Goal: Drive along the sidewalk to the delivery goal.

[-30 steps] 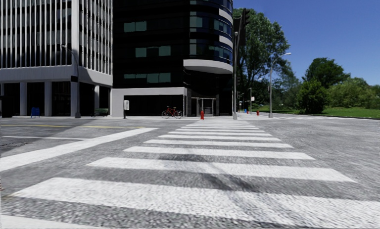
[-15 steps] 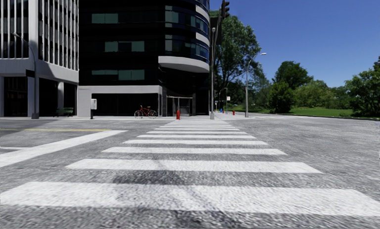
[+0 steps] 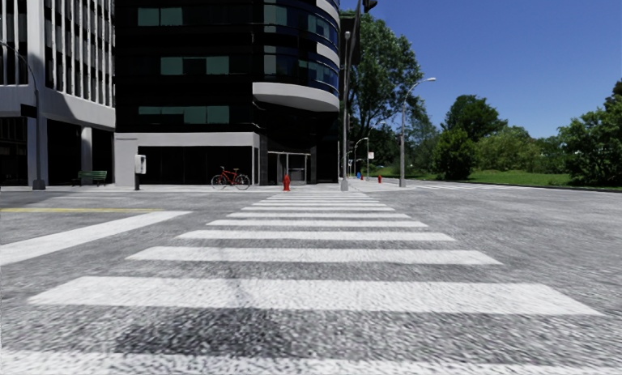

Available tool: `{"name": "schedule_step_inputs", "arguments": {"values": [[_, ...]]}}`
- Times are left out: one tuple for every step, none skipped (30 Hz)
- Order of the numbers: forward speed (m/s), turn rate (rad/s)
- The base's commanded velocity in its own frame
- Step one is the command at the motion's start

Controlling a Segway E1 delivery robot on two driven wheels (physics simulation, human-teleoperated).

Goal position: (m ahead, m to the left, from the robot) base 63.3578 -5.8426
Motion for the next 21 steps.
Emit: {"name": "schedule_step_inputs", "arguments": {"values": [[1.33, 0.0], [1.33, 0.0], [1.33, 0.0], [1.33, 0.0], [1.33, 0.0], [1.33, 0.0], [1.33, 0.0], [1.42, 0.0], [2.0, 0.0], [2.0, 0.0], [2.0, 0.0], [2.0, 0.0], [2.0, 0.0], [2.0, 0.0], [2.0, -0.03], [2.0, -0.09], [2.0, -0.12], [2.0, -0.12], [2.0, -0.14], [2.0, -0.14], [2.0, -0.14]]}}
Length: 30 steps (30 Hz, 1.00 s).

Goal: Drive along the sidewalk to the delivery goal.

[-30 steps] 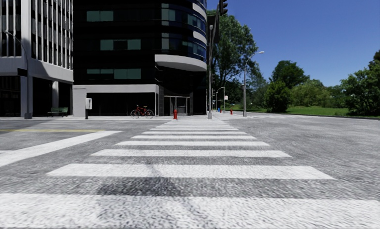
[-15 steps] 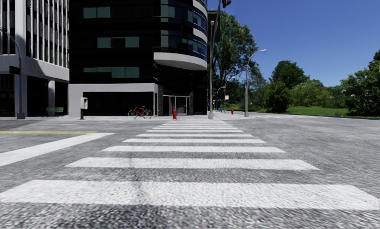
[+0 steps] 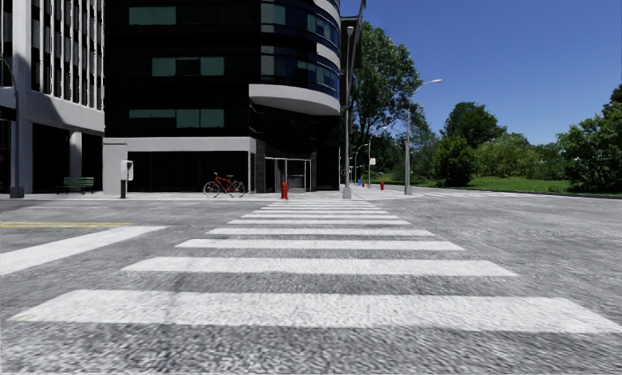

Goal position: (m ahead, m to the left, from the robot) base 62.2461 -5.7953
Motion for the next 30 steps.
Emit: {"name": "schedule_step_inputs", "arguments": {"values": [[2.0, -0.17], [2.0, -0.2], [2.0, -0.22], [2.0, -0.22], [2.0, -0.22], [2.0, -0.22], [2.0, -0.22], [2.0, -0.22], [2.0, -0.22], [2.0, -0.22], [2.0, -0.22], [2.0, -0.22], [2.0, -0.22], [2.0, 0.0], [2.0, 0.0], [2.0, 0.0], [2.0, 0.0], [2.0, 0.0], [2.0, 0.0], [2.0, 0.0], [2.0, 0.0], [2.0, 0.0], [2.0, 0.0], [2.0, 0.0], [2.0, 0.0], [2.0, 0.0], [2.0, 0.0], [2.0, 0.0], [2.0, 0.0], [2.0, 0.0]]}}
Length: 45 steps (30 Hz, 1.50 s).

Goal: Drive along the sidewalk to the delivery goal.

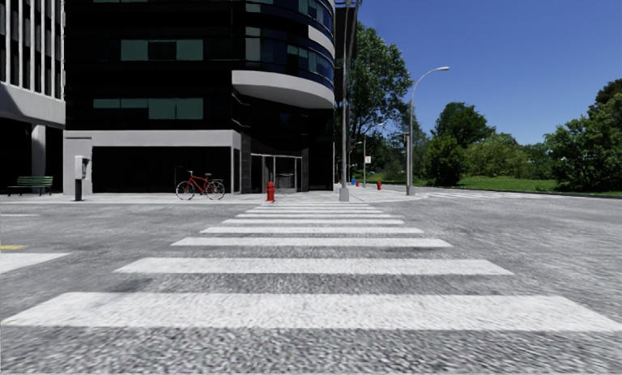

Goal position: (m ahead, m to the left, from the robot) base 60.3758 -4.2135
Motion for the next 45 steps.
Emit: {"name": "schedule_step_inputs", "arguments": {"values": [[2.0, 0.0], [2.0, 0.0], [2.0, 0.0], [2.0, 0.0], [2.0, 0.0], [2.0, 0.0], [2.0, 0.0], [2.0, 0.0], [2.0, 0.0], [2.0, 0.0], [2.0, 0.0], [2.0, 0.0], [2.0, 0.0], [2.0, 0.0], [2.0, 0.0], [2.0, 0.0], [2.0, 0.0], [2.0, 0.0], [2.0, 0.0], [2.0, 0.0], [2.0, 0.0], [2.0, 0.0], [2.0, 0.0], [2.0, 0.0], [2.0, 0.0], [2.0, 0.0], [2.0, 0.0], [2.0, 0.0], [2.0, 0.0], [2.0, 0.0], [2.0, 0.0], [2.0, 0.0], [2.0, 0.0], [2.0, 0.0], [2.0, 0.0], [2.0, 0.0], [2.0, -0.01], [2.0, -0.01], [2.0, -0.07], [2.0, -0.09], [2.0, -0.09], [2.0, -0.1], [2.0, -0.1], [2.0, -0.13], [2.0, -0.13]]}}
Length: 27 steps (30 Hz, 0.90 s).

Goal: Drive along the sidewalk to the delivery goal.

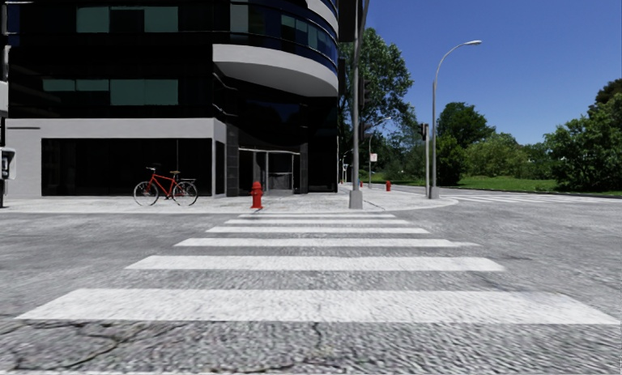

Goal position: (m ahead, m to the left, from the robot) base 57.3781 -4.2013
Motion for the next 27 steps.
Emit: {"name": "schedule_step_inputs", "arguments": {"values": [[2.0, -0.16], [2.0, -0.17], [2.0, -0.17], [2.0, -0.19], [2.0, -0.2], [2.0, -0.2], [2.0, -0.2], [2.0, -0.2], [2.0, -0.2], [2.0, -0.2], [2.0, -0.2], [2.0, -0.2], [2.0, -0.2], [2.0, -0.2], [2.0, -0.2], [2.0, -0.2], [2.0, -0.2], [2.0, -0.2], [2.0, -0.2], [2.0, -0.2], [2.0, -0.19], [2.0, -0.16], [2.0, -0.16], [2.0, -0.09], [2.0, -0.02], [2.0, 0.0], [2.0, 0.0]]}}
